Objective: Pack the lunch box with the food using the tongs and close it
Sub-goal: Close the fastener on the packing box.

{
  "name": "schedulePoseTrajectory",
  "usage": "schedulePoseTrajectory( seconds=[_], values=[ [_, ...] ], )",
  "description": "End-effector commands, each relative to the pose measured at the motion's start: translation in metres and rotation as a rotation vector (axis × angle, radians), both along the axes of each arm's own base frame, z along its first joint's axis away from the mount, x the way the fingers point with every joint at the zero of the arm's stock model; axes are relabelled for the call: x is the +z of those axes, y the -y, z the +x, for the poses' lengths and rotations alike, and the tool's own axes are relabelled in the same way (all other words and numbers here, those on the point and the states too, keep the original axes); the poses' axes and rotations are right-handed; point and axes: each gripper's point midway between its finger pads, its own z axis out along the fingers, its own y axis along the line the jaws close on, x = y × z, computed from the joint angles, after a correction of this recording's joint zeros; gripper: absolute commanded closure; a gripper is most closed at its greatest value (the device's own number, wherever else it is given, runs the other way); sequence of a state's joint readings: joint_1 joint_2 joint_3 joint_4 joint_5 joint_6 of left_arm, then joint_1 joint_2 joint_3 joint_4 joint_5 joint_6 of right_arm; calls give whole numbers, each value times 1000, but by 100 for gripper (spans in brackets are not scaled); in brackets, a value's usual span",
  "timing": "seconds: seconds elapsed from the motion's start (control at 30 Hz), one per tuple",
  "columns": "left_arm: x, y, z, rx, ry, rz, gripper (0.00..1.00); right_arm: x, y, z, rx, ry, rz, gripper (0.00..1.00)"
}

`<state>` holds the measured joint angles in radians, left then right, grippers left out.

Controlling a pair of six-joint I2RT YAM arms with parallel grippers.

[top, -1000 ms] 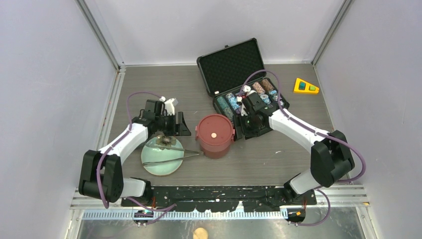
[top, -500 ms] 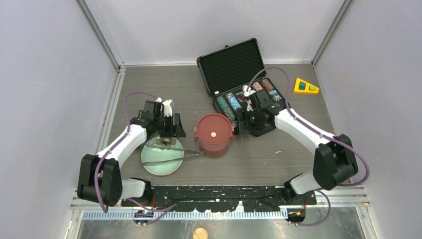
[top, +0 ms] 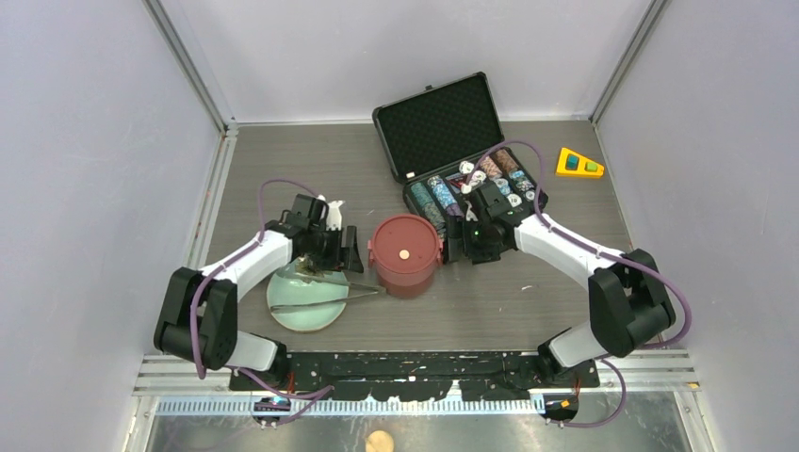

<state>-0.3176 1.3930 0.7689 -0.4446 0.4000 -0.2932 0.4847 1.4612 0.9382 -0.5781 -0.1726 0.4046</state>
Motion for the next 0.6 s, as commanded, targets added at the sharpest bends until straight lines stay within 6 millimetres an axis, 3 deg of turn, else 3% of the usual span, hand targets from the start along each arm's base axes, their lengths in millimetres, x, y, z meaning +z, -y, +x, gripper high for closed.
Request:
schedulePoseTrajectory(
  seconds=[0.0, 0.3, 0.57],
  values=[
    [3, 15, 7, -11, 4, -33, 32, 0, -18, 9, -10, 38, 33, 20],
    [-1, 34, 1, -37, -23, -46, 33, -3, -26, 6, -38, 2, 41, 20],
    [0, 29, 4, -4, 4, -19, 33, 1, -20, 1, -67, -3, 6, 20]
  ],
)
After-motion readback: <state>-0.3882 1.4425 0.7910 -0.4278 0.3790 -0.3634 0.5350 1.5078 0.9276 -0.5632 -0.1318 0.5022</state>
